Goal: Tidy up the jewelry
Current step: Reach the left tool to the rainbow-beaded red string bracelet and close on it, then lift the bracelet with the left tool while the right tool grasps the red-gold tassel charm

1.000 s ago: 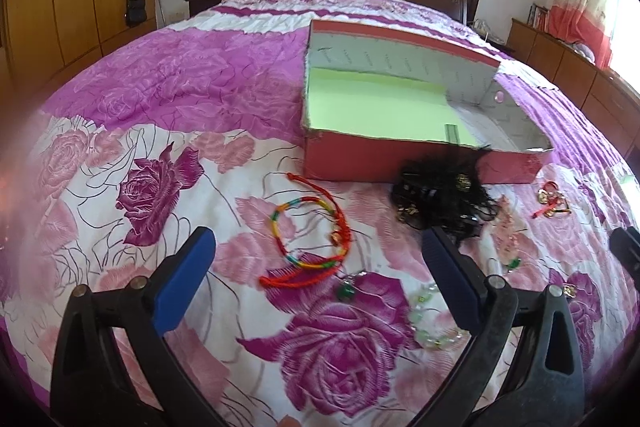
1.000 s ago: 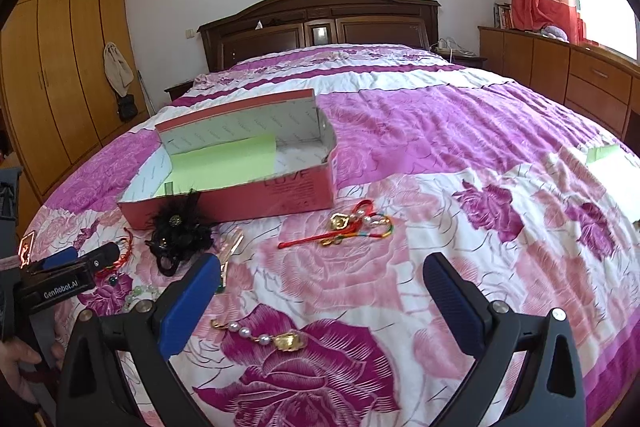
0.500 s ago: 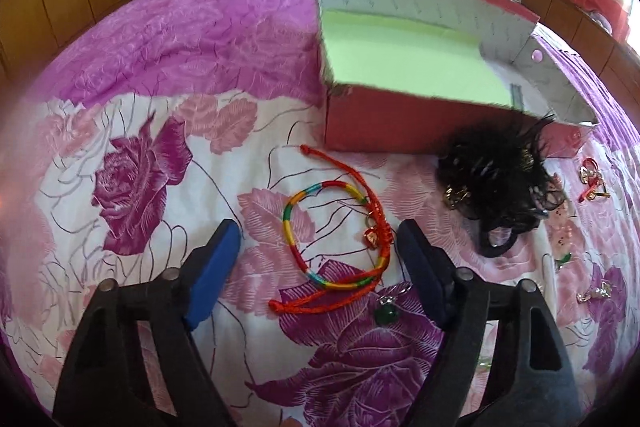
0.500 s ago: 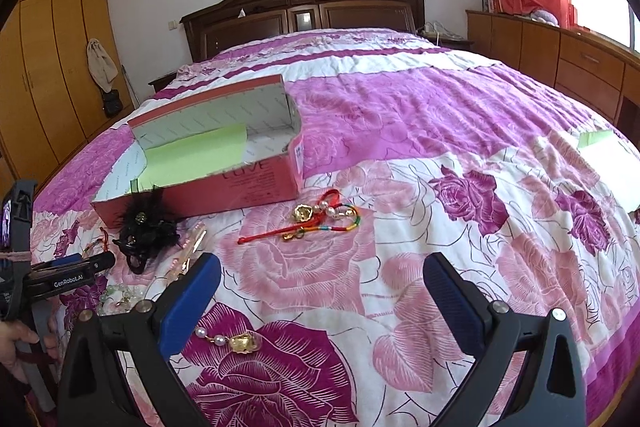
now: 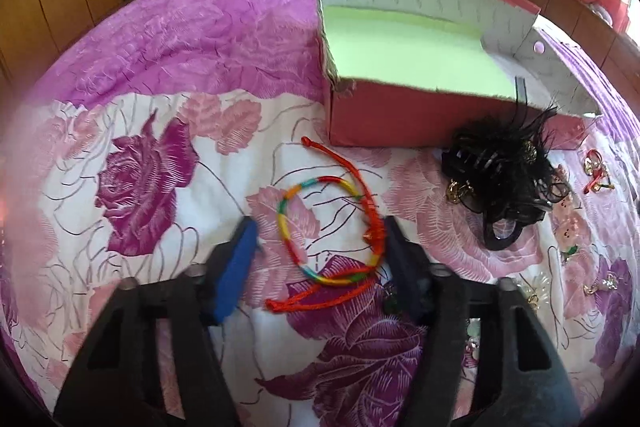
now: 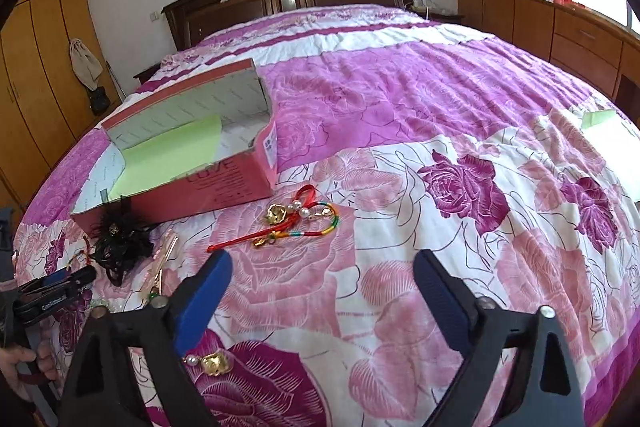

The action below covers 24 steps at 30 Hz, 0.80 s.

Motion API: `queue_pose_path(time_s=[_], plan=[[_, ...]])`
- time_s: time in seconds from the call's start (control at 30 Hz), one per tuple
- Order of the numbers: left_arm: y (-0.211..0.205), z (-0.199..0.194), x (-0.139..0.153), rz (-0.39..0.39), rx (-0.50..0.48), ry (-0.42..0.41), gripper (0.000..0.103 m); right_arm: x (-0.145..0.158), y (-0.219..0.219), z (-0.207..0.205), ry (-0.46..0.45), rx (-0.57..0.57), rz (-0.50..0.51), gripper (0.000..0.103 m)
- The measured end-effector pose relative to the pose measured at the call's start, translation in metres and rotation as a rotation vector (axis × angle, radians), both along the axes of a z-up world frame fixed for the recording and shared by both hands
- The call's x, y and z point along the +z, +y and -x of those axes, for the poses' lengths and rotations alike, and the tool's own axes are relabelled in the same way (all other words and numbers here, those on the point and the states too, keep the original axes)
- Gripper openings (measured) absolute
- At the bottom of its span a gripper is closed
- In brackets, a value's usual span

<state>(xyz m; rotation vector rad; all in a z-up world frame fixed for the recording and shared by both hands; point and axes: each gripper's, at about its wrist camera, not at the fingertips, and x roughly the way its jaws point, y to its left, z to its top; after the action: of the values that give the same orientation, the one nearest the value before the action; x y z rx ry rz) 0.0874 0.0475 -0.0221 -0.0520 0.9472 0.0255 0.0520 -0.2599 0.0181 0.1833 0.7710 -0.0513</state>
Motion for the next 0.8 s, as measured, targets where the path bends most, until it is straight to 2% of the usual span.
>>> queue_pose_path(time_s=[0.03,0.17,0.23,0.47,0.57,0.67,0.8], plan=[[0.001,0.001,0.002,-0.003,0.005,-0.008,0.033,0.000,-0.002,-0.003,0.009,0.002,-0.009,0.086],[0.009,0.004,0.006,0.026,0.014,-0.025,0.016,-0.003,-0.005,-0.018,0.029,0.019,-0.025,0.075],[0.011,0.006,0.009,0.036,0.009,-0.037,0.000,-0.006,-0.006,-0.025,0.051,0.031,-0.047,0.068],[0.011,0.014,0.012,0.034,-0.019,-0.058,0.000,-0.020,-0.010,-0.046,0.130,0.001,-0.123,0.049],[0.012,0.016,0.012,0.039,-0.021,-0.061,0.000,-0.010,-0.008,-0.045,0.084,0.009,-0.093,0.047],[0.013,0.014,0.010,0.044,-0.022,-0.058,0.000,0.000,-0.001,-0.048,0.055,0.069,-0.069,0.047],[0.012,0.015,0.008,0.045,-0.020,-0.057,0.000,0.000,0.014,-0.058,0.057,0.167,-0.001,0.038]])
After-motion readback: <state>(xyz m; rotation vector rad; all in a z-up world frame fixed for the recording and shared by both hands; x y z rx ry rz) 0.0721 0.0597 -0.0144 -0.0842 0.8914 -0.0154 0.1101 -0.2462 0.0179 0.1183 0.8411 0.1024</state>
